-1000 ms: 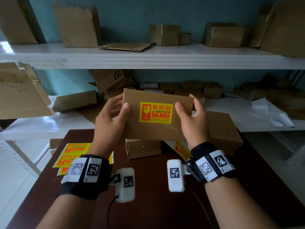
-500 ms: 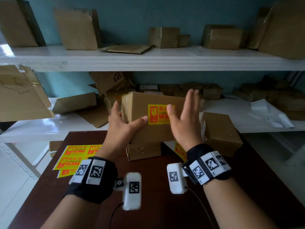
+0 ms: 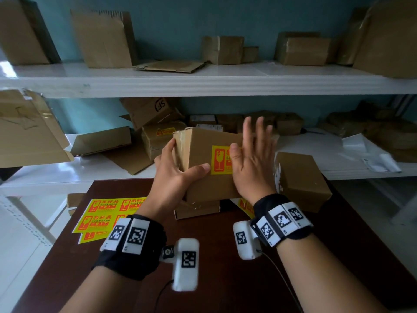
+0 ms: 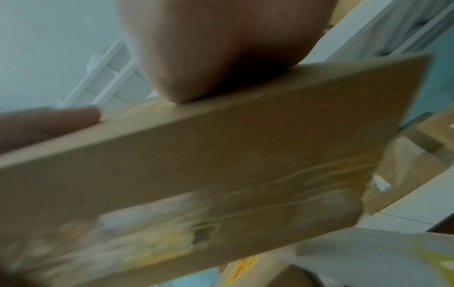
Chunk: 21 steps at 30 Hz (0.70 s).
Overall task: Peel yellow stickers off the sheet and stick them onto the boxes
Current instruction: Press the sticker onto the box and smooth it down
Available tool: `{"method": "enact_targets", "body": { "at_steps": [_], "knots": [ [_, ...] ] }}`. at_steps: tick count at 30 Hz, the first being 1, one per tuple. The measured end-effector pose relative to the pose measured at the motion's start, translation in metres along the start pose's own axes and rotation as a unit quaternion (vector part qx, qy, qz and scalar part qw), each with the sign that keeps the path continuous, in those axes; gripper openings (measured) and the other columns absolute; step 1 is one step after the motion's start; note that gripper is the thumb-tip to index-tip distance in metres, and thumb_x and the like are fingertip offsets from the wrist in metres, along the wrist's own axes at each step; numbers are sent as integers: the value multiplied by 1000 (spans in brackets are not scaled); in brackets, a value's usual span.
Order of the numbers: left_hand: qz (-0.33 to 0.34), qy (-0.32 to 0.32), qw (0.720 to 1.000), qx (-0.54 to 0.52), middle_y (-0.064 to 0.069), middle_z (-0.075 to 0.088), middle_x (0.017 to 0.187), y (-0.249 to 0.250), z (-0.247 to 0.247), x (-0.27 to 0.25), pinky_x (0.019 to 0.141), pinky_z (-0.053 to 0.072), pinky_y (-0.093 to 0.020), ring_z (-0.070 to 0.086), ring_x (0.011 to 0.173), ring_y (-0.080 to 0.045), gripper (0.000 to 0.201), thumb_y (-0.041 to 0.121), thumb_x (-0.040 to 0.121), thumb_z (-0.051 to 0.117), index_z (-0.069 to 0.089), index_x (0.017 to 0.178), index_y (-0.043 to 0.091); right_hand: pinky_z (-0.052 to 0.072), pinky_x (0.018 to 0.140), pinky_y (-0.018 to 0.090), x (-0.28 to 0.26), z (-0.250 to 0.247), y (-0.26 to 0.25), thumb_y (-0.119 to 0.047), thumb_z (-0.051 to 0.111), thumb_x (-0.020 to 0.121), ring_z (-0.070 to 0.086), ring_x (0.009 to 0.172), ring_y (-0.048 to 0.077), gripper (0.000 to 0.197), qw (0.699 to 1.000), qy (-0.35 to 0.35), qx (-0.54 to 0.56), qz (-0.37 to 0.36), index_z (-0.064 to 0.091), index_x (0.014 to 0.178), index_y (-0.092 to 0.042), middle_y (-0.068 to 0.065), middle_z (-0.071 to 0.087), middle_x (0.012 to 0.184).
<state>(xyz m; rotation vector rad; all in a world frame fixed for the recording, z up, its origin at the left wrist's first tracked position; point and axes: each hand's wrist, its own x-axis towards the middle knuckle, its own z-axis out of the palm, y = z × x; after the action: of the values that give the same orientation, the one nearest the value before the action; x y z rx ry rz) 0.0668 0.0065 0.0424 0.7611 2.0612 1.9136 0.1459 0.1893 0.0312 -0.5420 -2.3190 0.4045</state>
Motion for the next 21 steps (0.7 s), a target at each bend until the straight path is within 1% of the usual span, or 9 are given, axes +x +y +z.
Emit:
{"method": "enact_targets", "body": {
  "at_steps": [4, 6, 8, 11, 13, 15, 17, 19, 21],
  "knots": [
    [-27, 19, 998, -51, -3, 44, 141, 0, -14, 4, 88, 58, -49, 58, 120, -30, 114, 62, 46, 91, 35, 144, 47, -14, 120, 44, 4, -5, 22, -75, 1, 91, -16, 154, 29, 82, 999, 11, -20, 40, -14, 159, -32, 5, -18, 168],
    [-31, 51, 993, -106, -6, 53, 137, 1, -17, 5, 83, 59, -45, 66, 113, -29, 101, 53, 59, 90, 38, 144, 41, 1, 125, 53, 3, -4, 30, -69, 15, 95, -5, 155, 31, 79, 995, 40, 11, 86, -4, 160, -29, 8, -8, 169],
    [-26, 86, 981, -174, -3, 58, 134, 4, -19, 5, 73, 60, -43, 71, 106, -20, 84, 38, 80, 80, 31, 148, 37, 22, 121, 59, 1, -8, 33, -67, 27, 95, 6, 155, 32, 77, 984, 31, 83, 155, 0, 159, -33, 6, -4, 169],
    [12, 108, 965, -238, 9, 56, 138, 6, -16, 4, 84, 57, -56, 66, 117, -21, 82, 28, 92, 70, 16, 151, 45, 28, 120, 54, -1, -12, 21, -75, 40, 90, 18, 153, 27, 86, 934, -51, 276, 222, 0, 158, -41, -3, 3, 170],
    [20, 104, 965, -241, 6, 57, 140, 8, -9, 3, 88, 54, -60, 64, 120, -23, 83, 27, 91, 71, 16, 150, 47, 33, 117, 56, -5, -11, 6, -82, 54, 78, 26, 151, 23, 99, 881, -94, 404, 226, 4, 156, -48, -10, 15, 167],
    [0, 83, 972, -221, 3, 59, 137, 5, 2, 1, 85, 56, -56, 65, 118, -24, 80, 31, 90, 73, 19, 146, 48, 48, 105, 58, -8, -7, -6, -74, 70, 72, 43, 140, 19, 100, 831, -110, 497, 224, 13, 152, -53, -14, 35, 159],
    [-33, 65, 982, -173, 4, 60, 131, 3, 10, -2, 85, 57, -52, 66, 115, -21, 74, 39, 88, 72, 21, 142, 44, 58, 91, 51, -7, -3, -11, -57, 81, 73, 58, 124, 15, 100, 793, -95, 552, 240, 18, 151, -51, -15, 53, 143],
    [-69, 60, 989, -119, 4, 57, 130, 0, 11, -3, 90, 54, -50, 62, 112, -15, 68, 50, 87, 69, 26, 138, 37, 60, 86, 46, -4, -1, -8, -48, 85, 68, 64, 117, 17, 104, 774, -66, 575, 258, 23, 151, -45, -11, 62, 134],
    [-75, 58, 994, -53, 2, 54, 133, 0, 8, -4, 91, 51, -42, 58, 112, -10, 64, 60, 83, 66, 36, 131, 32, 60, 82, 40, -3, -1, -5, -42, 88, 66, 67, 114, 15, 105, 774, -43, 575, 261, 26, 151, -39, -8, 67, 128]
  ]
}}
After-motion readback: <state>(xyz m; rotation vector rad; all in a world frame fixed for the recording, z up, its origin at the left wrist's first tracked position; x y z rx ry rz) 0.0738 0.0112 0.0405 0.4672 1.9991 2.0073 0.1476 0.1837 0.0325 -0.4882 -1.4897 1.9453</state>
